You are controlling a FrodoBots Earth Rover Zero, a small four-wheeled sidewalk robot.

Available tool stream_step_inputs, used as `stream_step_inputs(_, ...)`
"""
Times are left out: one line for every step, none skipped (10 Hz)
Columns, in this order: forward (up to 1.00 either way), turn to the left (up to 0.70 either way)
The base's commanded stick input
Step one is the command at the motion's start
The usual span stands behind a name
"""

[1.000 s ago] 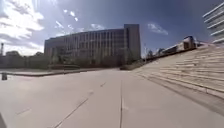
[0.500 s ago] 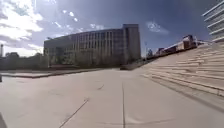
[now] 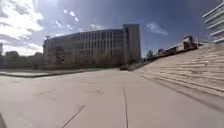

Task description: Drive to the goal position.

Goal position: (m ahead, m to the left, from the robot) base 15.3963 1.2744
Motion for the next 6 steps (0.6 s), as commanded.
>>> stream_step_inputs(0.70,0.00)
stream_step_inputs(0.70,0.00)
stream_step_inputs(0.70,0.00)
stream_step_inputs(0.70,0.00)
stream_step_inputs(0.70,0.00)
stream_step_inputs(0.70,0.00)
